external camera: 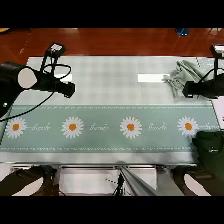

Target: Fold the shirts.

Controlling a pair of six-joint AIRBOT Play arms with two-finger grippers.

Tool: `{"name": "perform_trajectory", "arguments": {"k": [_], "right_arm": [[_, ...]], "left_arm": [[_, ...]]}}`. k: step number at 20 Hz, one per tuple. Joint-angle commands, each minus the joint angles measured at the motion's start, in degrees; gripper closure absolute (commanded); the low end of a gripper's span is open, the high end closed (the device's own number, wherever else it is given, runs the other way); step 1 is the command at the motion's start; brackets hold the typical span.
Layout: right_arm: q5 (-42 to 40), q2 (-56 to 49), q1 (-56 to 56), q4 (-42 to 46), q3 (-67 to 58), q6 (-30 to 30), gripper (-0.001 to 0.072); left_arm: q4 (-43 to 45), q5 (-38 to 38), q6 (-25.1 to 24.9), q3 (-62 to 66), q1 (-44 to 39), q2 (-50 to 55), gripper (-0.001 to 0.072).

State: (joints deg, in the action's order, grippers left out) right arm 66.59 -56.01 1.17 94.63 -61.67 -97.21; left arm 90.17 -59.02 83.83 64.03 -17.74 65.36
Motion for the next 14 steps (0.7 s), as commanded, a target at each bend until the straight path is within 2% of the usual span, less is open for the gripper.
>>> {"name": "perform_trajectory", "arguments": {"k": [1,2,4,6,9,14], "right_arm": [[-12.17,-0.28,-0.02,2.84,0.00,0.00,0.0105],[-18.43,-0.76,-0.02,7.58,0.00,-0.57,0.0105],[-31.93,-3.65,-0.96,17.38,0.00,-6.73,0.0105],[-40.92,-8.52,-4.57,20.59,-0.50,-10.97,0.0105],[-42.18,-17.44,-11.30,19.39,-1.55,-15.26,0.0105],[-42.18,-28.26,-16.46,11.41,-1.53,-15.02,0.0104]], "left_arm": [[-0.11,1.75,0.00,0.02,-0.02,1.01,-0.0013],[-0.13,2.40,0.00,0.02,-0.02,1.62,-0.0013],[-0.13,2.71,0.00,0.02,-0.04,2.91,-0.0013],[-0.13,2.69,-0.02,0.02,-0.02,3.89,-0.0013],[-0.13,2.69,-0.15,0.02,-0.02,4.07,-0.0013],[-0.13,2.51,-0.15,0.02,-0.02,4.07,-0.0013]]}}
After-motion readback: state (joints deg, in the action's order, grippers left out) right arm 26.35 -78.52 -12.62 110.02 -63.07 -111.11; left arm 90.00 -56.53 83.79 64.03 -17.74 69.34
